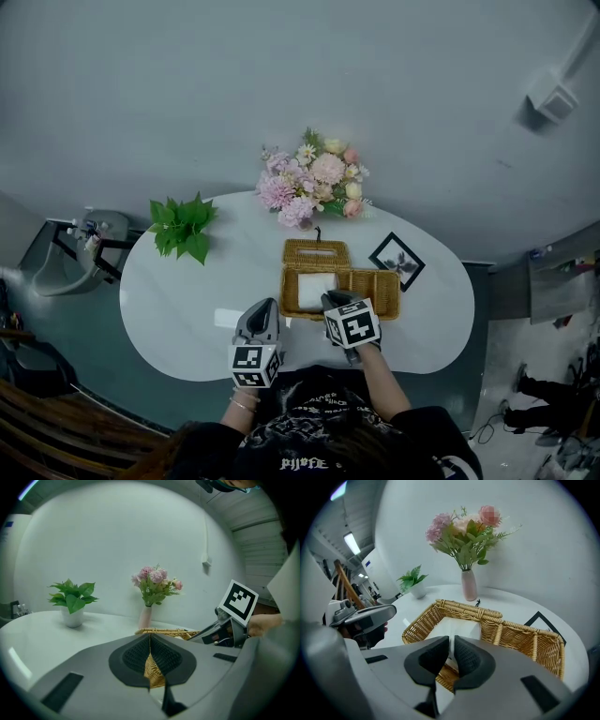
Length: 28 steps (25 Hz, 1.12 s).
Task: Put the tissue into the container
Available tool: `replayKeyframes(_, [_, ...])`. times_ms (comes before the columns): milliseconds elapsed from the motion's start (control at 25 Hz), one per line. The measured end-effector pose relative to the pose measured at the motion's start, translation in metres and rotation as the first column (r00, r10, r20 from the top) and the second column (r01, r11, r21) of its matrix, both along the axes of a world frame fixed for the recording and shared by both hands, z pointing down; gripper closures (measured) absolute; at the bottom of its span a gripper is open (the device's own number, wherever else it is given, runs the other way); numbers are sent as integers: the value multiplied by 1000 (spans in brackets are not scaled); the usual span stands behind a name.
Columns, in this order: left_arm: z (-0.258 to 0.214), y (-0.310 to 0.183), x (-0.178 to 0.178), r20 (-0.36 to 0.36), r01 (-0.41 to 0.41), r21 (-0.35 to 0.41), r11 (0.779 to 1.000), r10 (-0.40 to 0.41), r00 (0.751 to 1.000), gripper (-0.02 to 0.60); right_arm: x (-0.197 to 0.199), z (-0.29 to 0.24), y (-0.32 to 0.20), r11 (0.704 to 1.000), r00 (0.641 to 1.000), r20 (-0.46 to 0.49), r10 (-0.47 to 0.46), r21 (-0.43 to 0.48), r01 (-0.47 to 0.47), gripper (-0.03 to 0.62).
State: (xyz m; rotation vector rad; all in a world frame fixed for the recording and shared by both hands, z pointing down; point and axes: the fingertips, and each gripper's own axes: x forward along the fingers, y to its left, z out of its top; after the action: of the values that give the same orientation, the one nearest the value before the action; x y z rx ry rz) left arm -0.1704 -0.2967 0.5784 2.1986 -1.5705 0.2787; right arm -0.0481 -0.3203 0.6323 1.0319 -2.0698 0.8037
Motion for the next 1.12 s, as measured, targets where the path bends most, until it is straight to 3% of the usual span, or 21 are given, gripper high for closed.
replayKeyframes(200, [1, 1, 2, 6, 0, -2, 1000, 0, 1000, 557, 1, 2, 3, 1000, 1000, -12, -8, -16, 8, 536])
replayKeyframes(480, [4, 2, 3, 13, -4, -9, 1000, 4, 1000, 557, 11, 13, 9, 998, 995, -98, -8, -55, 2, 526])
replayKeyframes(600, [3, 2, 6, 12, -8, -10, 1000, 8, 1000, 557, 14, 14, 12, 998, 991, -131, -14, -65, 5, 487])
replayKeyframes(840, [2, 1, 8, 10, -18, -2, 1000, 18, 1000, 557, 3, 5, 14, 999, 998, -49, -34, -38, 32, 355])
replayKeyframes(1120, [-1, 2, 10, 5, -27, 10, 1000, 27, 1000, 557, -1, -23, 4, 999, 999, 47, 0, 45, -2, 350])
